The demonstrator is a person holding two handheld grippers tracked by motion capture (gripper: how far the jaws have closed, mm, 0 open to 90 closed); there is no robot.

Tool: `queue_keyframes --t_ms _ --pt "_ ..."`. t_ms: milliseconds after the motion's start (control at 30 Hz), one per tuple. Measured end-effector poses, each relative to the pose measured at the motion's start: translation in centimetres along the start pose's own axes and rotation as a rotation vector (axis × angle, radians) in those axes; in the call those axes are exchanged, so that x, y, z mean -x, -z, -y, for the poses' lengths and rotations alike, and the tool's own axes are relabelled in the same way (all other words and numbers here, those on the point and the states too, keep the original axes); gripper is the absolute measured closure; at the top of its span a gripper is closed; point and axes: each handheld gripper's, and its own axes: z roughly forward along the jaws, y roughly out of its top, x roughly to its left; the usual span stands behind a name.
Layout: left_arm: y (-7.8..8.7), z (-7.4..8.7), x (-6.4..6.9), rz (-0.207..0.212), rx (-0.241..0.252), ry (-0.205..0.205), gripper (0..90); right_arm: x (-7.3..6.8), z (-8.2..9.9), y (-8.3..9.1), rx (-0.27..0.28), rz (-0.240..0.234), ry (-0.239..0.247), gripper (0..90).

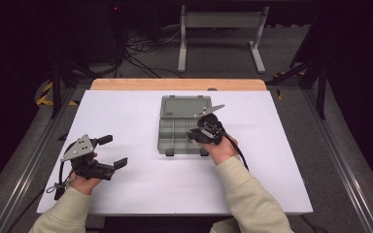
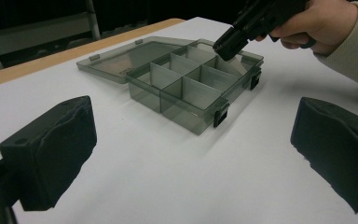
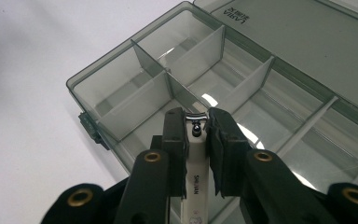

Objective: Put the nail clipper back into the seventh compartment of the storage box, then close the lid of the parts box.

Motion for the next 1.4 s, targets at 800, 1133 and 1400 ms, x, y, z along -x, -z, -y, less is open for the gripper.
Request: queue_keyframes --t_ms 800,1133,1400 --pt "-0.9 -1.3 0.0 -0.034 -0.033 -0.009 24.5 -0.1 -0.3 3.9 0.04 0.01 0.042 90.0" --pt "-2.7 -3.5 -0.5 -0.079 -0.102 0.0 62.9 1.5 -0.8 6.4 0.036 0.033 0.058 90.0" --pt "-5.0 -5.4 -1.5 -0.109 -0.165 -0.026 87.1 3.1 -1.8 7.0 0.023 0.053 0.068 90.0"
